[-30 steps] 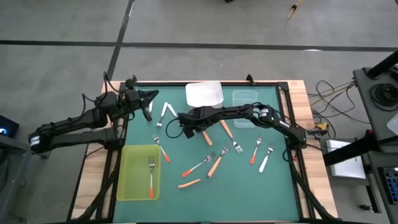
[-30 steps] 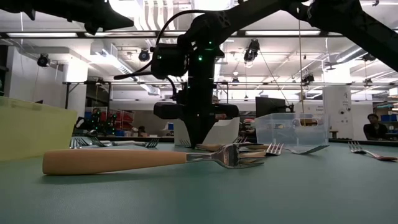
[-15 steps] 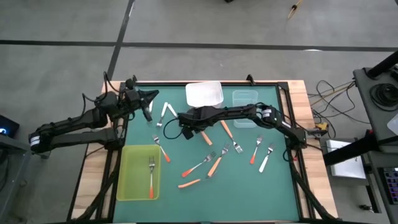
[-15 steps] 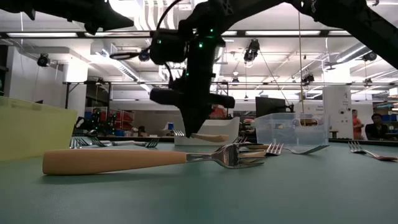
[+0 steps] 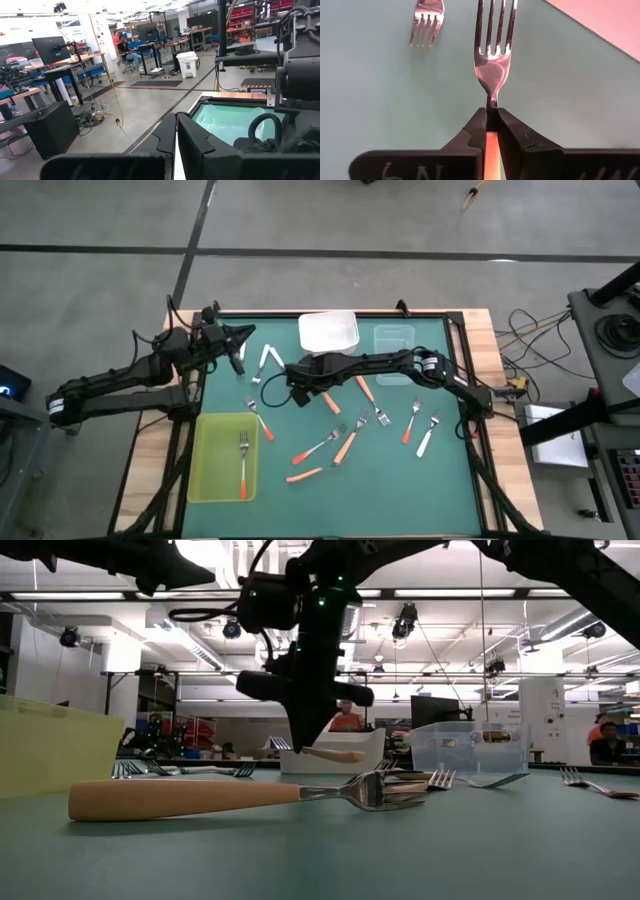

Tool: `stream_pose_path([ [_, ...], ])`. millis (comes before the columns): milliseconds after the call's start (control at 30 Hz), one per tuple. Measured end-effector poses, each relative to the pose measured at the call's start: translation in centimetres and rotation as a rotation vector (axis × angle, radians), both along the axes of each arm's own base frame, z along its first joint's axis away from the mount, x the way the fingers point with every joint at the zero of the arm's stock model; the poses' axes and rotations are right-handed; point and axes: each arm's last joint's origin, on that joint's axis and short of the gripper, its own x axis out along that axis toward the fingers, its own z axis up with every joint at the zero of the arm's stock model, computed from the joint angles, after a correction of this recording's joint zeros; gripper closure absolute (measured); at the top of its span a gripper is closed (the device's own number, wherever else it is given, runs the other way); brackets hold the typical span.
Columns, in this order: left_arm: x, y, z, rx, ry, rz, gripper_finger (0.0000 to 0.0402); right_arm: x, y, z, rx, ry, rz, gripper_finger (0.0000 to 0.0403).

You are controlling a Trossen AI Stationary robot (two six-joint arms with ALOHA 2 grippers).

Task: Sort silverware by color (type)
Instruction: Put the light orange fork into the transparent bin

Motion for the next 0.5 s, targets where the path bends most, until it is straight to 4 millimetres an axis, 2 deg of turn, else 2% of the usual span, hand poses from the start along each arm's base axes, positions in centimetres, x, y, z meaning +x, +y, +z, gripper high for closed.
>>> stream_pose_path([
  [500,0.0,0.0,0.0,0.0,0.0,0.0,0.0402,0.7,1.4,2.2,-0.028,-0.056,0.072,0.0384],
])
